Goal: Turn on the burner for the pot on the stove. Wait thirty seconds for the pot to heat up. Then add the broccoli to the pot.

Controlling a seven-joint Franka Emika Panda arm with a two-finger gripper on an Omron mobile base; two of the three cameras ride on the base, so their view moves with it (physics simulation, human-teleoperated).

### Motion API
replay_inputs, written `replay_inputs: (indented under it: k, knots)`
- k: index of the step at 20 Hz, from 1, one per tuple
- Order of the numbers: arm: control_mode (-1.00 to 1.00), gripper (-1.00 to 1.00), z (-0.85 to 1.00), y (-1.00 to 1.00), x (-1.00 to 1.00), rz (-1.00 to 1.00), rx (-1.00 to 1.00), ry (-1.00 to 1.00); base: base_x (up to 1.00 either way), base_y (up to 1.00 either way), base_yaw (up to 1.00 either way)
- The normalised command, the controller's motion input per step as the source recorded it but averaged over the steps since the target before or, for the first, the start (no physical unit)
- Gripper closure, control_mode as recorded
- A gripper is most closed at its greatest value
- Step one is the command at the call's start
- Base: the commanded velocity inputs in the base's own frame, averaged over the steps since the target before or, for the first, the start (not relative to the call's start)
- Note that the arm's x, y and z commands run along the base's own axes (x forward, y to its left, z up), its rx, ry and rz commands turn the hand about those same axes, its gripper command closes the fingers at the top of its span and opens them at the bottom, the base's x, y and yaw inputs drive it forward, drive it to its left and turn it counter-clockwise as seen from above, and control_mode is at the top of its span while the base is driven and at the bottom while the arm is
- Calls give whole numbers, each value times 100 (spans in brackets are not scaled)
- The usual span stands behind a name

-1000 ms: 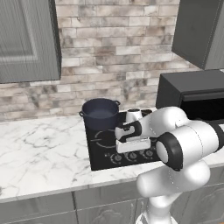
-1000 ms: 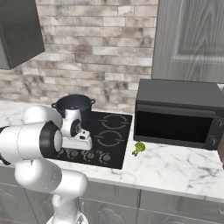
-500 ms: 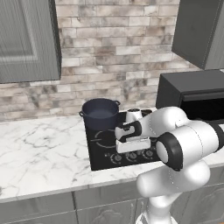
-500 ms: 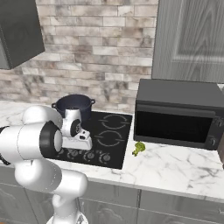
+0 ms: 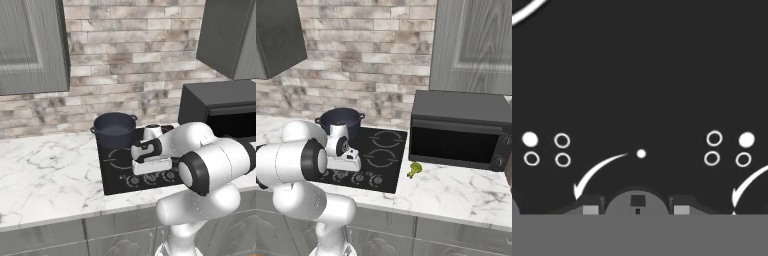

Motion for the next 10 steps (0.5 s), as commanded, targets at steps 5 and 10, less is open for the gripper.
replay_inputs:
  k: [5,10]
  knots:
    - [-100,100,0,0,-11,13,0,0,0,0,0]
    - [-100,100,0,0,-20,27,0,-2,0,0,0]
